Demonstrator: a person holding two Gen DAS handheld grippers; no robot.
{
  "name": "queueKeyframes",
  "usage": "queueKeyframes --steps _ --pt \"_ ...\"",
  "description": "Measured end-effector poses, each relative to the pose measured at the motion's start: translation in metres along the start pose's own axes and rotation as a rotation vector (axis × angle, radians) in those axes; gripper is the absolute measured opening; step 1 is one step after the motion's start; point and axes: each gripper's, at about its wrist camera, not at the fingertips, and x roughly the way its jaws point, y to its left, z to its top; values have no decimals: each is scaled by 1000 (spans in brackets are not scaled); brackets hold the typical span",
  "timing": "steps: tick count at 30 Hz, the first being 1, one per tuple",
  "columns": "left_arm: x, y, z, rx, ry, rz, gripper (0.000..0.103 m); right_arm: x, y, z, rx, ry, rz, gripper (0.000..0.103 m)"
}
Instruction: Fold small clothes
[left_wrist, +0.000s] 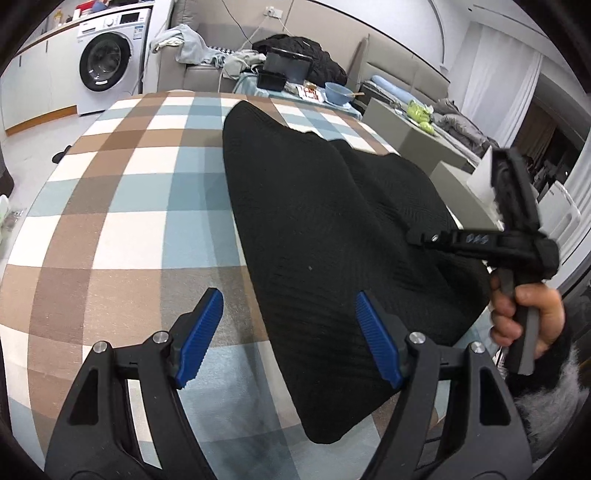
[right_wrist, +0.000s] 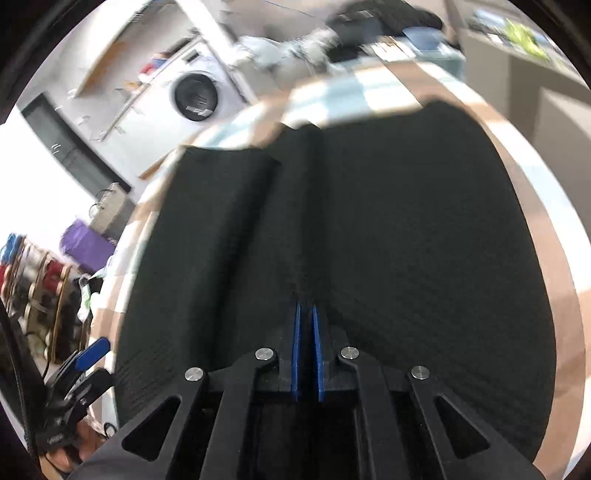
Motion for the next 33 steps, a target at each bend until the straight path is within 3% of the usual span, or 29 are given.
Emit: queueKeyframes --steps 3,5,9,12,13,16,18,21,24,26,33 --pt "3 -4 -3 20 30 -9 72 -22 6 -2 -12 -46 29 12" --pt "5 -6 -5 30 51 -5 72 -34 16 -8 -39 -55 113 14" --pt "6 -14 -8 51 71 -13 72 -25 44 -16 -121 22 249 23" --pt "3 -18 -12 62 78 -26 72 9 62 -21 -154 98 242 23" --pt "3 -19 -13 64 80 -25 72 17 63 -22 -154 106 239 22" --pt "-1 -20 -15 66 76 -23 72 17 67 -10 -163 74 262 3" --pt "-4 -19 -13 64 65 -29 72 -5 65 -8 -183 -1 316 2" --pt "-4 -18 -10 59 57 -37 72 -21 59 -9 -189 -37 266 3" --pt "2 -20 -9 63 67 -27 72 -6 39 -11 -108 35 234 9" --pt "2 -23 -9 72 67 -29 72 0 33 -15 -69 74 262 11" --pt "-2 -21 -12 62 58 -29 72 3 30 -12 -21 86 365 28"
